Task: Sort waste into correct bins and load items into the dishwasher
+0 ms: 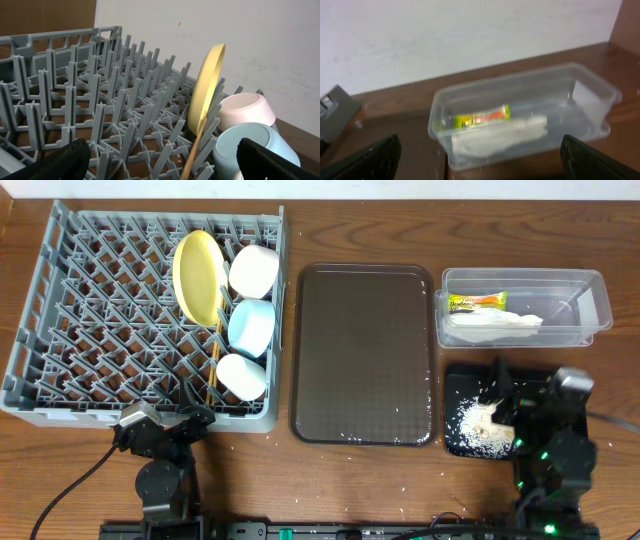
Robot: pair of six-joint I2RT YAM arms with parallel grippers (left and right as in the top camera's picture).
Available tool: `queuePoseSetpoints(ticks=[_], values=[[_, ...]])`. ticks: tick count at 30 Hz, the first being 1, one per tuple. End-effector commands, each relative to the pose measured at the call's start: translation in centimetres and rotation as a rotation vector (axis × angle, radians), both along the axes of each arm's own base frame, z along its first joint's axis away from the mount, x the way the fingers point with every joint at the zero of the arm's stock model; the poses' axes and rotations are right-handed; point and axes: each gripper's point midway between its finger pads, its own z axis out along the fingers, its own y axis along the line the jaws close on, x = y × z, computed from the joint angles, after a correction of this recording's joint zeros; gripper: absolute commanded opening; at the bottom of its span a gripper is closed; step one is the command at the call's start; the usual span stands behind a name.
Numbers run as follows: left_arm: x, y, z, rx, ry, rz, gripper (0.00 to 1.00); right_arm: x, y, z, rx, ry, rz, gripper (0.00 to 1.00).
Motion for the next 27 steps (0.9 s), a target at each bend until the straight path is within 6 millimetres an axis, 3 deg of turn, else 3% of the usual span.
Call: queuePoseSetpoints(ticks=[1, 12, 27], values=[[0.0, 0.0, -1.8, 0.011, 0.051, -0.001, 0.94, -0.8, 0.2, -1.6, 0.029, -0.031, -0.014, 0.99], [0.0, 0.0, -1.8, 0.011, 0.051, -0.001, 0.93, -1.7, 1.0, -3.9, 0.028, -0.091, 0.021, 0.99], [0.0, 0.0, -1.8, 0.011, 0.051, -0.001, 0.93, -1.8, 2.5, -4.1, 0.038, -0.085, 0.110, 0.99]])
